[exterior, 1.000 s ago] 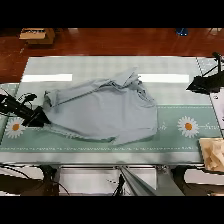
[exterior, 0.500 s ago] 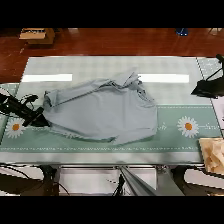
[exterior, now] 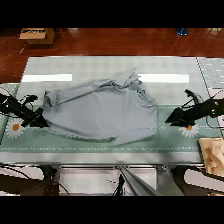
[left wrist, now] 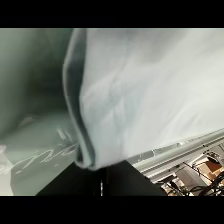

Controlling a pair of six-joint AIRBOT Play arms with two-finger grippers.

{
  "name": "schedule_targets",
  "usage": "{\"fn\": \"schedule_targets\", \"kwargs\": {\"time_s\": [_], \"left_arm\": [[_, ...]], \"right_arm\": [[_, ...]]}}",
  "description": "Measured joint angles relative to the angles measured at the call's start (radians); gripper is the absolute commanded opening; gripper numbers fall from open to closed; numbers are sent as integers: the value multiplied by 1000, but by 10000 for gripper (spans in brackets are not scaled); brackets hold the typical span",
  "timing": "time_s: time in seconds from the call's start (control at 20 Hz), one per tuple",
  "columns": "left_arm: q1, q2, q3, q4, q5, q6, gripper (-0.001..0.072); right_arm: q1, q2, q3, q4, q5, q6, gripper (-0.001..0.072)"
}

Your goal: Fold the shirts.

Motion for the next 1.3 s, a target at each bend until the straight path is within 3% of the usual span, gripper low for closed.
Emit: {"fn": "schedule_targets", "kwargs": {"time_s": [0.3,0.35,0.45,0.5,0.7,0.85,1.15,1.3], "left_arm": [[0,10,0,-7,-9,0,22],[0,11,0,-8,-11,0,22],[0,11,0,-14,-14,2,22],[0,12,0,-19,-14,5,21],[0,41,24,-102,-16,25,21],[0,100,92,-288,-16,50,20],[-3,350,375,-723,10,63,21],[-3,513,563,-821,96,41,20]], "right_arm": [[163,93,-185,159,-156,0,481],[195,100,-198,178,-181,13,425],[274,108,-216,192,-245,44,54],[316,111,-221,206,-282,61,15],[414,167,-196,243,-331,82,15],[402,284,-81,229,-311,82,14],[258,524,329,208,-318,137,14],[177,571,579,181,-325,174,13]]}}
